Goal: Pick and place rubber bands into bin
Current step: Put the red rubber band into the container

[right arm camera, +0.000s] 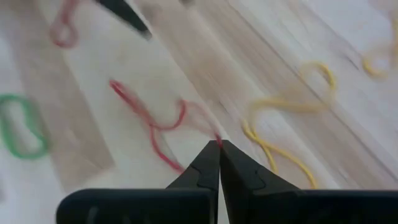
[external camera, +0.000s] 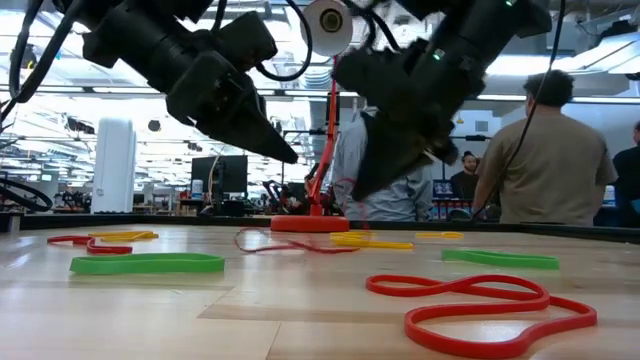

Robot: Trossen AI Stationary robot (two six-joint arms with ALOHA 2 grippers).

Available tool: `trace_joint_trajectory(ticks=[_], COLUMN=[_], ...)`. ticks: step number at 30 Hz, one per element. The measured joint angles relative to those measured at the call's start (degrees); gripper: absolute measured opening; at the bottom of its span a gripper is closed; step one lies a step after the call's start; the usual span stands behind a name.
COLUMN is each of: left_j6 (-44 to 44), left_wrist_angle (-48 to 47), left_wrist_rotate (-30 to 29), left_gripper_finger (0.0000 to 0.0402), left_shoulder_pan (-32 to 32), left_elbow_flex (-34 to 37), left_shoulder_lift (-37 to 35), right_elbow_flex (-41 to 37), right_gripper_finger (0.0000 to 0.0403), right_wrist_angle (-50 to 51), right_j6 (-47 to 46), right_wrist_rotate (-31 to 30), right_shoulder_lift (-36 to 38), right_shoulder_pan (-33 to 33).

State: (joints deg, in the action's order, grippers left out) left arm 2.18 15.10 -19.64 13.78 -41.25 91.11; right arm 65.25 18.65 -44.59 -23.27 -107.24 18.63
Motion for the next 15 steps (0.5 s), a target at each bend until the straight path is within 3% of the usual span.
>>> trace_joint_trajectory(ticks=[5, 9, 15], left_j6=[0.65, 0.45, 1.52], left_wrist_angle=[-3.27, -5.24, -7.04], left_wrist_rotate=[-3.61, -3.63, -3.64], left_gripper_finger=[0.0105, 0.0105, 0.0105], left_shoulder_pan=[-0.07, -0.45, -1.36], left_elbow_flex=[-0.02, -0.02, -0.02], left_shoulder_lift=[0.0, 0.0, -0.02], right_elbow_flex=[0.42, 3.8, 14.3], right_gripper_finger=[0.0001, 0.0001, 0.0], right_wrist_angle=[12.68, 28.27, 47.25], right_j6=[-7.94, -14.29, -28.14], right_wrist_rotate=[-1.22, -1.21, -1.31], right_shoulder_lift=[2.93, 7.84, 15.6], right_shoulder_pan=[1.27, 4.41, 15.28])
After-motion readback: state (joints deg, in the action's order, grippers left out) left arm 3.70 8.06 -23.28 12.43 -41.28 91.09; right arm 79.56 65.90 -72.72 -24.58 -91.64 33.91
